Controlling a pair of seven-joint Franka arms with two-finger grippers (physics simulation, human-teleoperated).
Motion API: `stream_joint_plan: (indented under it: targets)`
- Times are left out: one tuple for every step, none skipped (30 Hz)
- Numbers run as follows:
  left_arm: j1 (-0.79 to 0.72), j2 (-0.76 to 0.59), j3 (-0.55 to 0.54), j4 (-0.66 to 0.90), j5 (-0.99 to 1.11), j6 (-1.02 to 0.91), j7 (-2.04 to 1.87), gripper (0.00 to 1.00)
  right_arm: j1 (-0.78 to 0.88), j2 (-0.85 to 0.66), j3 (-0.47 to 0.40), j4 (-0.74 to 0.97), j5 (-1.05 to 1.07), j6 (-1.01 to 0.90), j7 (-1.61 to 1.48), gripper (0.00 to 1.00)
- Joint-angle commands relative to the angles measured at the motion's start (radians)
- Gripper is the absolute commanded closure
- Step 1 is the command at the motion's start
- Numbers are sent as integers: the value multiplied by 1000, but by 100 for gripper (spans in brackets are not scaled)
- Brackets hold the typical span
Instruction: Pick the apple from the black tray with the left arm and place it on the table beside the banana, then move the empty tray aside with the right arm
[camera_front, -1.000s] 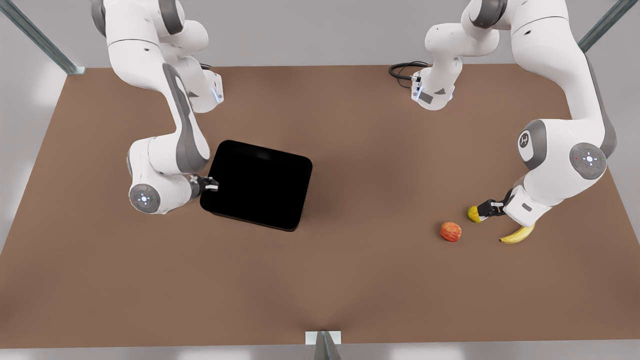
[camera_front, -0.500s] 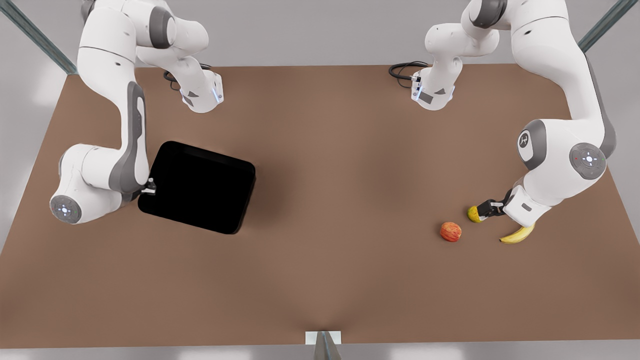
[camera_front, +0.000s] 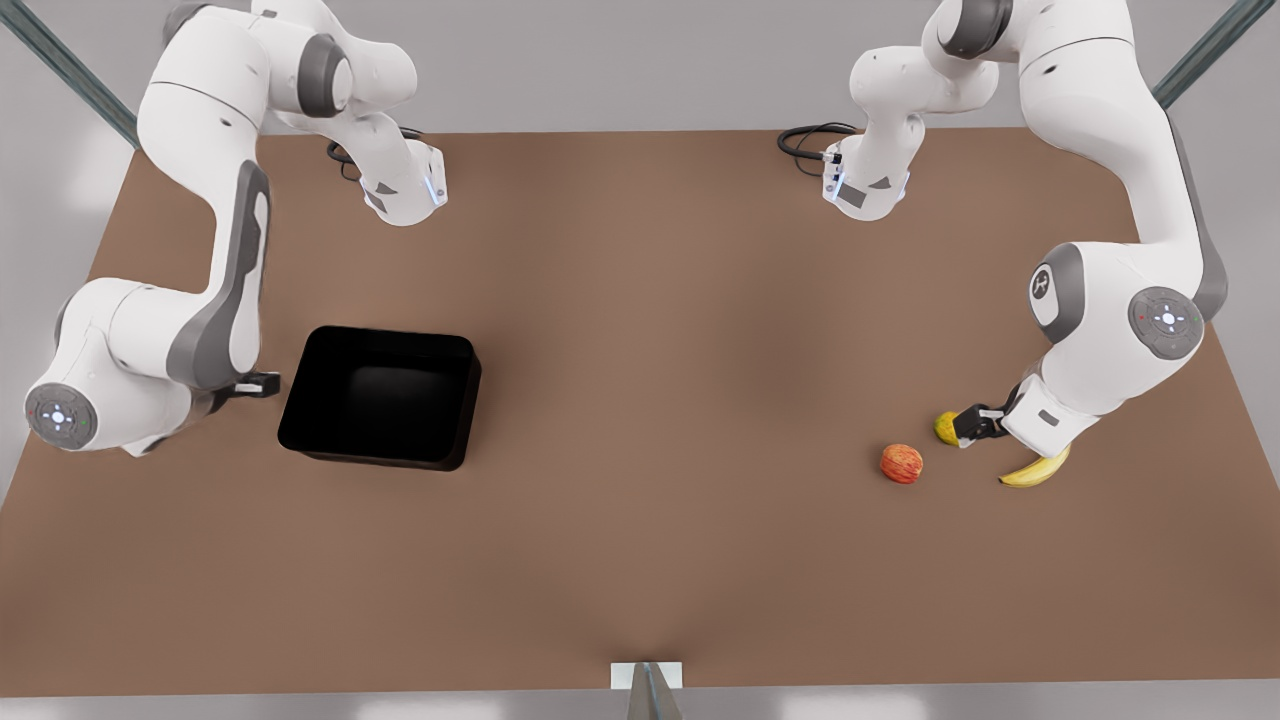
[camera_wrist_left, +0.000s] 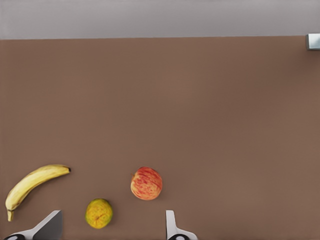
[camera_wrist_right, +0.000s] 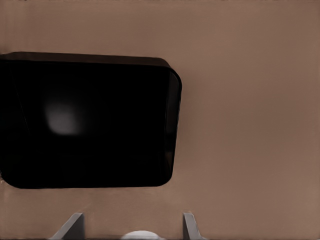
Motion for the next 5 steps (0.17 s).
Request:
stream_joint_plan:
  targets:
    - [0, -1, 0, 0, 5, 8, -1, 0, 2, -22, 3, 34, 51, -112, -177, 0]
    - [0, -1, 0, 0, 5, 8, -1, 0, 5, -31, 28, 105, 57, -138, -155, 0]
    - [0, -1, 0, 0, 5, 6, 1, 0, -4, -60, 95, 138, 53, -140, -105, 0]
    - [0, -1, 0, 0, 5, 6, 1, 0, -58, -89, 199, 168, 40, -138, -46, 0]
    - [0, -1, 0, 0, 5, 6, 2, 0, -136, -114, 367, 180, -33, -128, -5, 0]
